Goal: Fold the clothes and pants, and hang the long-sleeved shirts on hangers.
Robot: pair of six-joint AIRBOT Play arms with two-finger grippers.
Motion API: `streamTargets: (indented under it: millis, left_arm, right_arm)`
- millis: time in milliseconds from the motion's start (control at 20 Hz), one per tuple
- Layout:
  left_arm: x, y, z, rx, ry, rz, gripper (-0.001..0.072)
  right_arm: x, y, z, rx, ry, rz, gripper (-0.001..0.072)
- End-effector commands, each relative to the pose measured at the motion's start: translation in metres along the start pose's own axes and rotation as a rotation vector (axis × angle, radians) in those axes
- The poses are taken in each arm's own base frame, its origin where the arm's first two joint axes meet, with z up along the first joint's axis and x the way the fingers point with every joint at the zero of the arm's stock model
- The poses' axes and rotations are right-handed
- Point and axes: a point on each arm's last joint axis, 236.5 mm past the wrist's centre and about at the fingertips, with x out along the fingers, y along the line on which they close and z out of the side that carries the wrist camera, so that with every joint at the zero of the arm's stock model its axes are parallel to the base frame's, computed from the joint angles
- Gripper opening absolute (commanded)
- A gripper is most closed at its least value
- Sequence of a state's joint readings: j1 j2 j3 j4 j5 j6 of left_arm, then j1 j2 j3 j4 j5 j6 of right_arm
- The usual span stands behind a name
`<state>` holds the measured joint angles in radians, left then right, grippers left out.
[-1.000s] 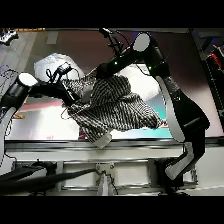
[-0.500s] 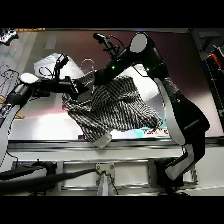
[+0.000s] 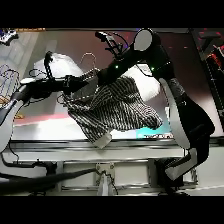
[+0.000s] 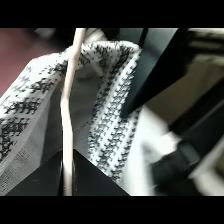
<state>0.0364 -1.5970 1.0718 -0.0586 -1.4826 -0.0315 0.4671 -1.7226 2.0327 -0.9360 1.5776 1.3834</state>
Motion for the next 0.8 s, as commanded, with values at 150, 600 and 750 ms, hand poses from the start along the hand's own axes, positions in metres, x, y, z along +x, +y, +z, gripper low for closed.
streamTargets:
  millis: [150,600,750]
  left_arm:
    - [-0.004,-0.022,0.011,-0.150,-0.244,-0.309,0.0021]
    - [0.038,-0.062,-0.002,-0.214,-0.231,-0.479,0.0022]
    - [0.049,-0.071,-0.007,-0.222,-0.213,-0.506,0.0022]
  right_arm:
    - [-0.026,0.021,-0.008,-0.003,-0.003,-0.001,0.0032]
    - [-0.080,0.099,-0.040,-0.033,0.015,0.142,0.0037]
    - [-0.101,0.115,-0.059,-0.048,0.035,0.134,0.0121]
